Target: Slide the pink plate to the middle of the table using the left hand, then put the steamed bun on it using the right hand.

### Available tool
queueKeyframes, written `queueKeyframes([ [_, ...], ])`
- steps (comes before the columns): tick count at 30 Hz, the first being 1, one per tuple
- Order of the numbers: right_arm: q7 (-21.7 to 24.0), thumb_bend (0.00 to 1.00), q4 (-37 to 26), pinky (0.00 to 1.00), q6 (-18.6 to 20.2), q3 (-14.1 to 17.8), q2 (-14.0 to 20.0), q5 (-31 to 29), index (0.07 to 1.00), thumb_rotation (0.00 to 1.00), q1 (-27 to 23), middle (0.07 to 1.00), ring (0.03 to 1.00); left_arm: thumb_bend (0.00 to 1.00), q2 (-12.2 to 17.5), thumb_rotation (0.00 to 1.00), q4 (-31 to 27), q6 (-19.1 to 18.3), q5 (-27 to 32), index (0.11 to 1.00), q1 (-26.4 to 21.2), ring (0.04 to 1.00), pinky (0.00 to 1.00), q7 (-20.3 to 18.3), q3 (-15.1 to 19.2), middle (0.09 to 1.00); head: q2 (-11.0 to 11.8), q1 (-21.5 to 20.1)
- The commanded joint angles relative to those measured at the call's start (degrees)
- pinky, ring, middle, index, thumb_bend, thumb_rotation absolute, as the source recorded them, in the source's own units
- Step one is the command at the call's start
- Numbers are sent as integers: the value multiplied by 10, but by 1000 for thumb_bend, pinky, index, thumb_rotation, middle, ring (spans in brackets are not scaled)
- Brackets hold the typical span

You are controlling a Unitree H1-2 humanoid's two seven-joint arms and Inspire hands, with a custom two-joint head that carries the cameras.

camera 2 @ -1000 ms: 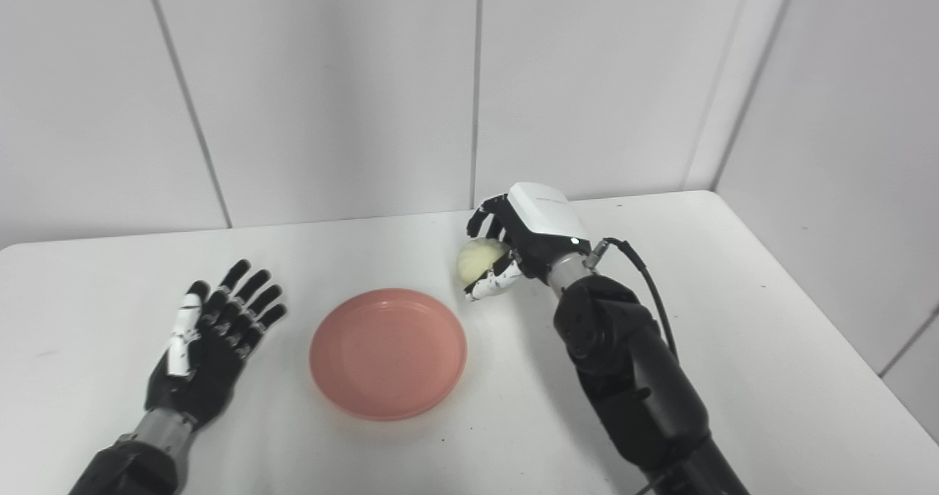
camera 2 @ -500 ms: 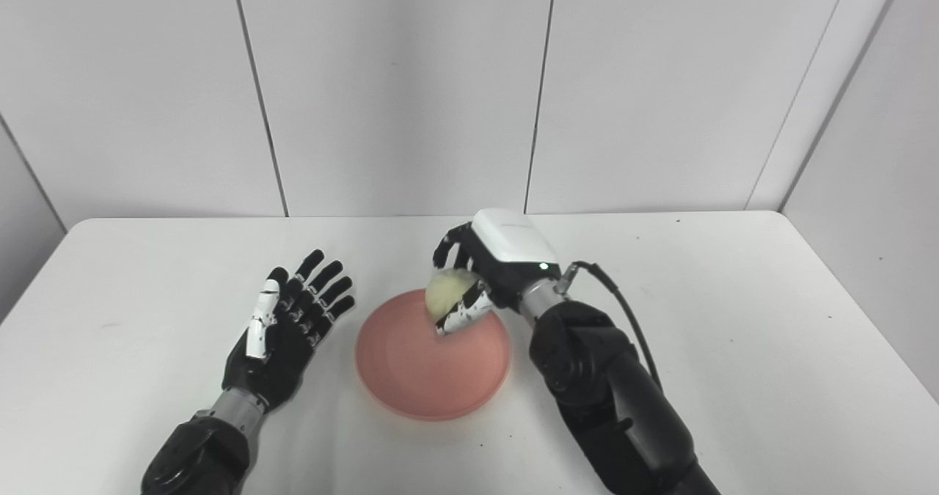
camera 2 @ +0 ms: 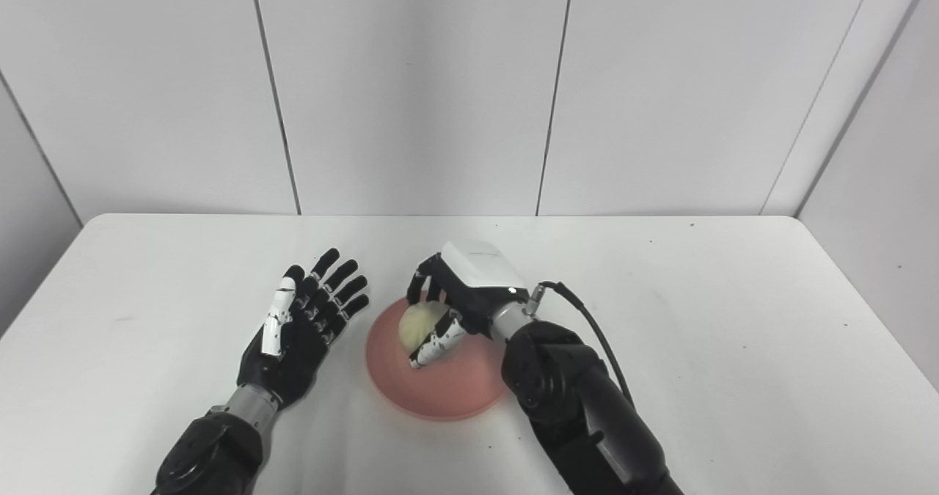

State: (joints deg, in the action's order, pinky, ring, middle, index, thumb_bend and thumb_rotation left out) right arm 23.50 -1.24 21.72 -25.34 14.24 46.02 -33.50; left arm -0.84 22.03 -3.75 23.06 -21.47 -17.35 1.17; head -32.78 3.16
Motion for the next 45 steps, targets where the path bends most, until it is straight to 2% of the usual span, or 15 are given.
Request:
queueKeyframes([
  [1,-10,521,-8,268,-25,2,1,3,512,0,-27,449,354,470,-3,1000,32,-87,-22,965,49,928,927,30,-10,949,-2,-1],
  [4,-12,525,3,248,-26,-2,1,2,490,0,-23,477,337,469,-1,1000,29,-88,-23,969,51,933,934,29,-12,954,-5,-2],
  [11,-13,526,30,229,-23,-9,2,2,488,0,-22,478,323,469,0,1000,29,-83,-26,969,50,930,932,28,-15,950,-9,-2],
  [16,-19,527,53,189,-19,-16,2,10,487,0,-22,475,278,470,0,1000,24,-86,-31,965,51,927,923,30,-16,948,-11,-2],
  [20,-18,527,61,194,-16,-22,5,14,487,0,-23,476,290,470,0,1000,24,-88,-28,974,51,933,930,26,-14,953,-11,-2],
  [26,-4,527,59,271,3,-38,10,34,492,2,-27,484,382,467,1,1000,25,-88,-25,975,52,934,933,23,-14,955,-13,-1],
  [28,-1,527,54,266,3,-39,10,37,493,4,-26,485,375,465,1,1000,22,-89,-26,975,52,933,931,24,-14,955,-13,-1],
  [29,1,547,50,218,3,-39,10,38,648,1,-25,479,318,467,1,1000,22,-89,-27,975,52,932,929,24,-15,955,-13,-1],
  [30,7,661,44,242,7,-40,11,41,738,211,-25,516,366,466,2,1000,21,-89,-27,976,53,932,928,24,-15,955,-12,-1],
  [31,19,750,37,375,13,-42,13,46,818,421,-27,691,560,465,2,1000,21,-90,-28,975,53,930,924,25,-15,954,-12,-1],
  [32,33,762,31,398,20,-45,15,51,830,453,-29,719,591,465,1,1000,20,-91,-30,975,53,929,923,28,-15,953,-12,-1],
  [34,58,860,16,497,28,-47,19,58,926,687,-33,881,754,465,-1,1000,18,-94,-31,967,53,922,917,34,-14,945,-12,-1],
  [35,65,894,11,514,29,-46,20,61,963,776,-33,933,797,465,-1,1000,18,-95,-30,967,53,922,919,34,-13,944,-12,-1],
  [39,95,947,-17,587,36,-36,21,62,998,905,-30,989,887,463,-1,1000,22,-91,-32,957,52,916,914,33,-13,940,-12,-1],
  [45,112,953,-49,622,19,-22,26,48,1000,966,-25,983,896,473,-2,1000,19,-94,-30,948,54,912,912,35,-11,933,-11,-2],
])
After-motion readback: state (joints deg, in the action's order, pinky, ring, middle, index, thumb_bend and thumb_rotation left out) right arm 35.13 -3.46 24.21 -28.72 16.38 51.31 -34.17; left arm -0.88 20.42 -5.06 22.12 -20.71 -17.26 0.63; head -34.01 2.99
